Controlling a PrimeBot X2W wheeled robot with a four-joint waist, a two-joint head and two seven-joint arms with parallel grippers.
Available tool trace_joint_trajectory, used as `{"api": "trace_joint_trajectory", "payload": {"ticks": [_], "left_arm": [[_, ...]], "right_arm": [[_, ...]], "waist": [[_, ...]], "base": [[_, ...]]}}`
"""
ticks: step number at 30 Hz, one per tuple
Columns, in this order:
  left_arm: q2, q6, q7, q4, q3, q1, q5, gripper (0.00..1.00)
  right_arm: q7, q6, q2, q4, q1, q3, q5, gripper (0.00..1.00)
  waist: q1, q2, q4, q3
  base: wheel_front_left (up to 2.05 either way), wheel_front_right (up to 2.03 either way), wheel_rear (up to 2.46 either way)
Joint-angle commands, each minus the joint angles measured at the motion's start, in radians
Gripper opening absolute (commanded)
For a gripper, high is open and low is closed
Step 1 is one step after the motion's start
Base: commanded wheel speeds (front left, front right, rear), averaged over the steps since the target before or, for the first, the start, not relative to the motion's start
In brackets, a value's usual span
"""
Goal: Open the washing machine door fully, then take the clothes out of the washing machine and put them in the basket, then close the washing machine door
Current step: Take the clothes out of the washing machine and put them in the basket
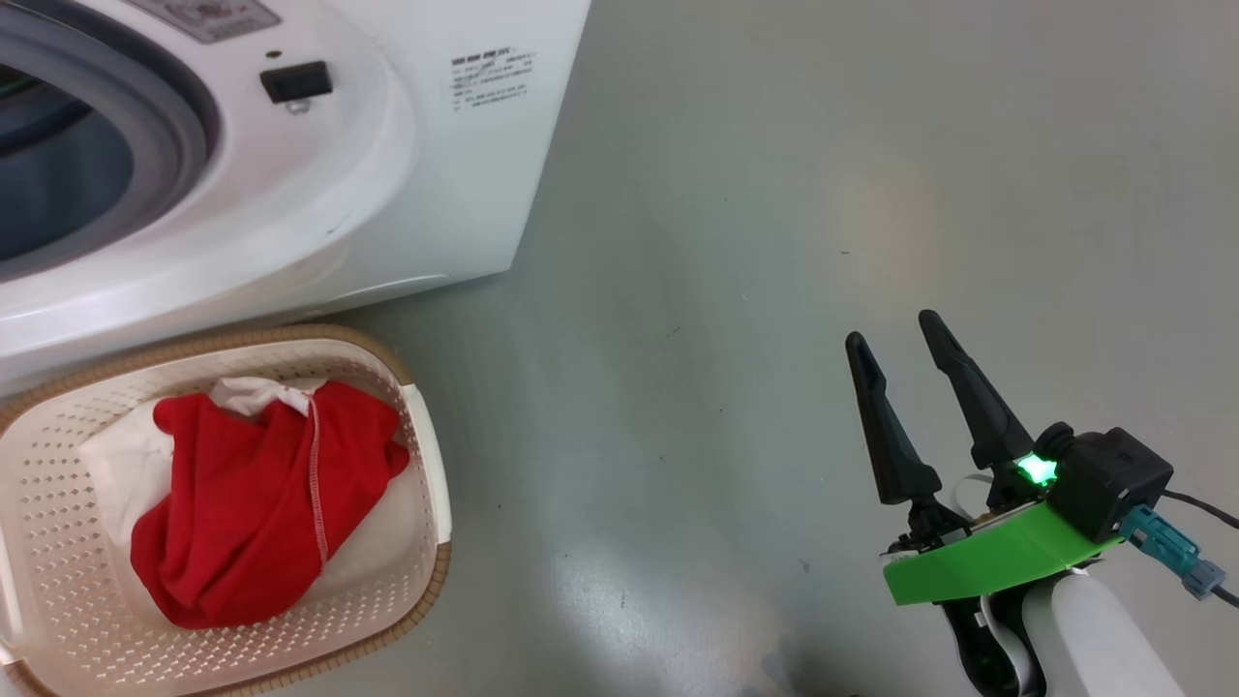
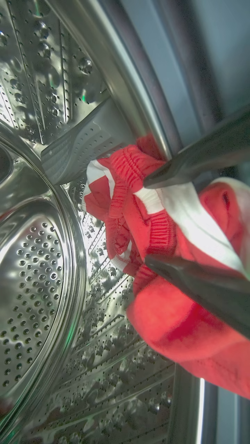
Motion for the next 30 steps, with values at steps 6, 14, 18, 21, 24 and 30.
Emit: {"api": "trace_joint_trajectory", "payload": {"ticks": [6,14,18,21,24,30], "left_arm": [[0.068,0.021,-0.004,0.027,-0.004,-0.034,0.008,0.82],[0.068,0.029,-0.004,0.052,-0.018,-0.048,-0.005,0.0],[0.06,0.029,-0.005,0.056,-0.02,-0.047,-0.016,0.0],[0.045,0.026,-0.005,0.032,-0.013,-0.039,-0.038,0.0],[0.022,0.013,-0.005,-0.027,0.022,-0.015,-0.091,0.0],[-0.025,-0.024,-0.005,-0.169,0.095,0.078,-0.196,0.0]], "right_arm": [[-0.006,0.0,-0.001,-0.026,-0.007,0.025,0.024,1.0],[-0.006,0.0,-0.001,-0.031,-0.007,0.02,0.025,1.0],[-0.006,0.0,-0.001,-0.03,-0.008,0.018,0.025,1.0],[-0.006,0.0,-0.001,-0.028,-0.007,0.015,0.024,1.0],[-0.006,0.0,-0.001,-0.024,-0.006,0.011,0.022,1.0],[-0.006,0.0,-0.001,-0.019,-0.002,0.002,0.014,1.0]], "waist": [[0.0,0.0,0.0,-0.001],[0.0,0.0,0.003,-0.002],[0.0,0.0,0.007,-0.006],[0.0,0.0,0.014,-0.013],[0.0,0.0,0.022,-0.024],[0.0,0.0,0.048,-0.055]], "base": [[0.0,0.0,0.0],[0.0,0.0,0.0],[0.0,0.0,0.0],[0.0,0.0,0.0],[0.0,0.0,0.0],[0.0,0.0,0.0]]}}
